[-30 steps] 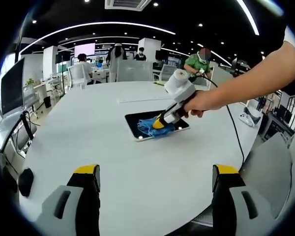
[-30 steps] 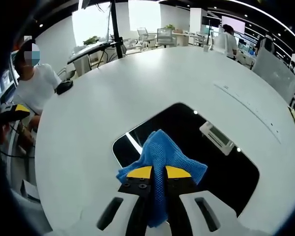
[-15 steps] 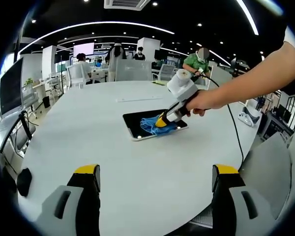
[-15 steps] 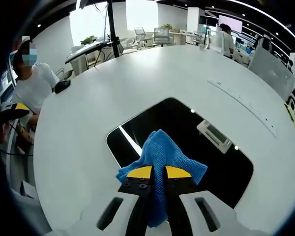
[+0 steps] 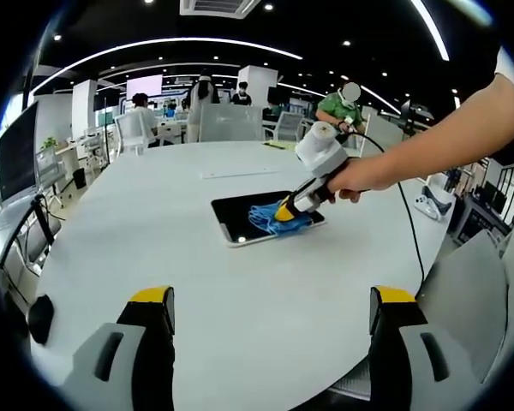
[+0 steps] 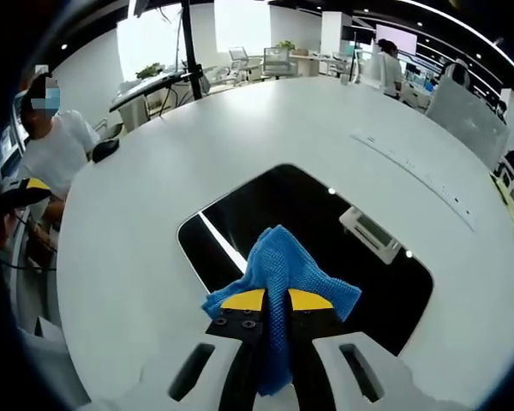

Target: Wipe the mirror surface with the cleaning cloth until all visible marks leave the cleaned area.

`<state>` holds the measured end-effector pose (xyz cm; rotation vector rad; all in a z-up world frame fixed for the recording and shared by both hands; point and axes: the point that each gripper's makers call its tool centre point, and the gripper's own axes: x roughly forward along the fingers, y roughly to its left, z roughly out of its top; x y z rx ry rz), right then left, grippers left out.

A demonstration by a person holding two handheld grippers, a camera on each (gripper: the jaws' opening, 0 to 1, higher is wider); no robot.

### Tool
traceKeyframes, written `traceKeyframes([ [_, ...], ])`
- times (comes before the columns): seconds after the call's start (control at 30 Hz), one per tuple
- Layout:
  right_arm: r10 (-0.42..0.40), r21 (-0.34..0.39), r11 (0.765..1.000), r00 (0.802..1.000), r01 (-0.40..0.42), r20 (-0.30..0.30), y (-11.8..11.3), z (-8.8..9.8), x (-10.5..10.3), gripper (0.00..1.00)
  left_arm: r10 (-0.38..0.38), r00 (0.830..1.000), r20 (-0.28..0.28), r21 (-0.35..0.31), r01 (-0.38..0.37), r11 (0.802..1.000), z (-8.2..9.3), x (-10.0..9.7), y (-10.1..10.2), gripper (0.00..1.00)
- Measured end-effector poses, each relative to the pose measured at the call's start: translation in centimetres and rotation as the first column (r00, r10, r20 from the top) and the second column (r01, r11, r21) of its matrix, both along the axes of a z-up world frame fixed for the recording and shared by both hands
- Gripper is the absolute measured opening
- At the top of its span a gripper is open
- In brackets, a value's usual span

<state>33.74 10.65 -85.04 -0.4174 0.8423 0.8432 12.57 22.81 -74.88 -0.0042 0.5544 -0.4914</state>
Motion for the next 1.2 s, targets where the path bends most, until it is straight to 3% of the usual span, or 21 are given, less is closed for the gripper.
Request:
traceKeyframes([
  [0.63, -0.014, -0.013, 1.000, 1.000, 0.014, 0.008, -1.7, 0.3, -0.8, 0.04, -0.006, 1.000, 0.002, 0.001, 0.006, 1.000, 0.1, 0.0, -0.3, 0.95],
  [1.2, -0.021, -0.021, 1.000, 1.000, 0.021, 0.008, -3.5, -0.2, 0.8, 0.04, -0.009, 1.000, 0.002, 0.003, 0.009, 1.000, 0.0, 0.1, -0.2, 0.95],
])
